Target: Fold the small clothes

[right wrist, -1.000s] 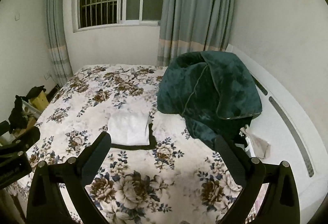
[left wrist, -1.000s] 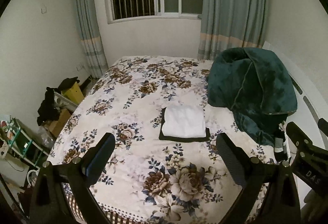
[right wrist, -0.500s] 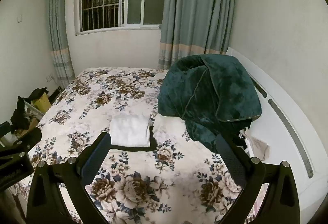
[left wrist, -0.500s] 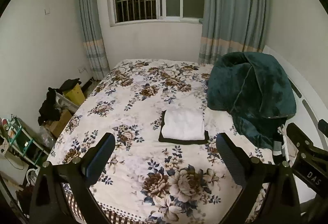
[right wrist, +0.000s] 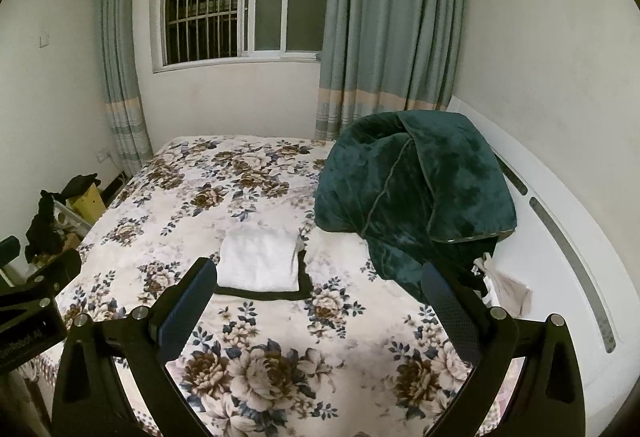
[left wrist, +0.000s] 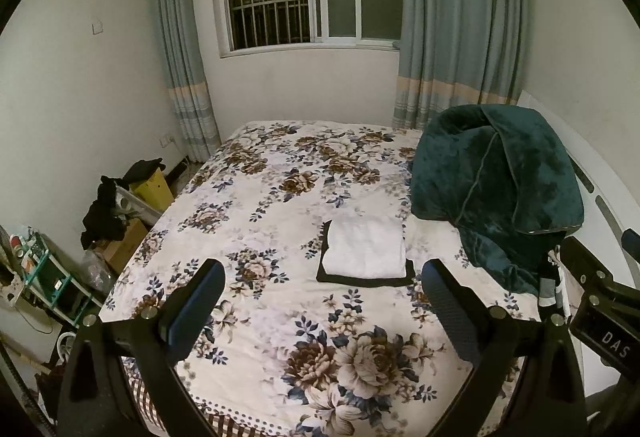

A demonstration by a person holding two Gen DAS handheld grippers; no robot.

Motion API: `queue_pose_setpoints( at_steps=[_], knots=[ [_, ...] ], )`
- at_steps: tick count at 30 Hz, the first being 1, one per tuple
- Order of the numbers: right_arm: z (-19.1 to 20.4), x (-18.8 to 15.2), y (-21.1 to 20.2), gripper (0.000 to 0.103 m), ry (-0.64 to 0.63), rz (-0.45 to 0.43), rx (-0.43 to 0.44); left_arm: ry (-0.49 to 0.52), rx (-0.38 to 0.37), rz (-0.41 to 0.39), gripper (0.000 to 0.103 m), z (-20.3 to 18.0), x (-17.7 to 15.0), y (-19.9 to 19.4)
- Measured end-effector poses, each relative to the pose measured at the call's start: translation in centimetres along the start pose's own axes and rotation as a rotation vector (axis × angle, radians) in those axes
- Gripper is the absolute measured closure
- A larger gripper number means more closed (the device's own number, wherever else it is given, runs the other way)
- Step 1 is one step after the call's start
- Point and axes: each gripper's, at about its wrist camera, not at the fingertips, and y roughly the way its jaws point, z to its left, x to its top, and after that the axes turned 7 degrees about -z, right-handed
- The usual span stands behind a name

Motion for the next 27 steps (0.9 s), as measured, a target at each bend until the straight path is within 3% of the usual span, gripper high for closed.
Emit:
queue_pose_setpoints(
  at_steps=[27],
  knots=[
    [1.1, 0.4, 0.8, 0.0, 0.005, -0.008, 0.009, 0.02, -0.009, -0.017, 0.002, -0.1, 0.6, -0.5]
  ],
)
